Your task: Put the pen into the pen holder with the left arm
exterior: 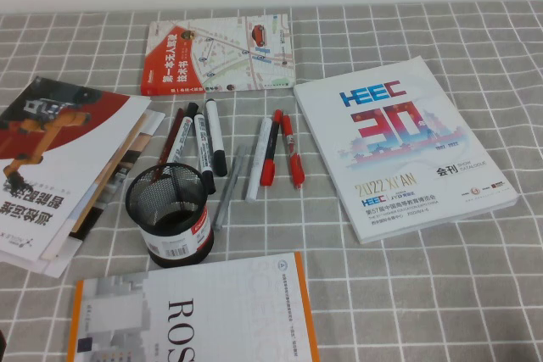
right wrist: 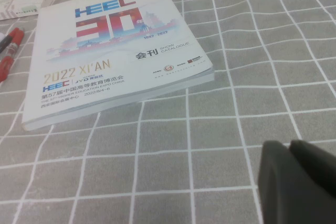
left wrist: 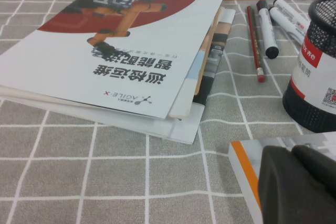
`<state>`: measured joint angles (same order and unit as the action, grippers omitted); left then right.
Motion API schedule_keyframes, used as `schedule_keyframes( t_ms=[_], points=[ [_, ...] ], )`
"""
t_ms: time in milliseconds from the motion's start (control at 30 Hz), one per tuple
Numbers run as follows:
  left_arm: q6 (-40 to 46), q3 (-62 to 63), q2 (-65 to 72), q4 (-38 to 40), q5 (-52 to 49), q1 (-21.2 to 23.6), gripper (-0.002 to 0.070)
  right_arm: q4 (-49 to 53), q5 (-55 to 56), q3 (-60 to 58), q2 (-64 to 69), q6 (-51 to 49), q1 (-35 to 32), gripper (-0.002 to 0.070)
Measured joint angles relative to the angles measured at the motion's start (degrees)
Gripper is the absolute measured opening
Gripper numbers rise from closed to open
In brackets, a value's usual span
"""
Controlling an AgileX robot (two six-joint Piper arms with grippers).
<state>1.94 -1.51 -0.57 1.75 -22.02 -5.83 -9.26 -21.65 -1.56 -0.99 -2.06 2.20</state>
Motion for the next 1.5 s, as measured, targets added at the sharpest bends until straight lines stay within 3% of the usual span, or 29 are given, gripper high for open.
schedule_keyframes(
  t_ms=[800, 1233, 1500],
  points=[
    [0.0, 0.0, 0.0, 0.0, 0.1, 0.0, -0.0002, 0.0, 0.0, 0.0, 0.0, 0.0, 0.0, -0.0015],
    [-0.7, 0.0, 0.0, 0.1, 5.1, 0.0, -0.0002, 0.0, 0.0, 0.0, 0.0, 0.0, 0.0, -0.0015],
    [-13.6, 0.0, 0.0, 0.2, 9.6, 0.0, -0.0002, 0.0, 0.0, 0.0, 0.0, 0.0, 0.0, -0.0015]
  ],
)
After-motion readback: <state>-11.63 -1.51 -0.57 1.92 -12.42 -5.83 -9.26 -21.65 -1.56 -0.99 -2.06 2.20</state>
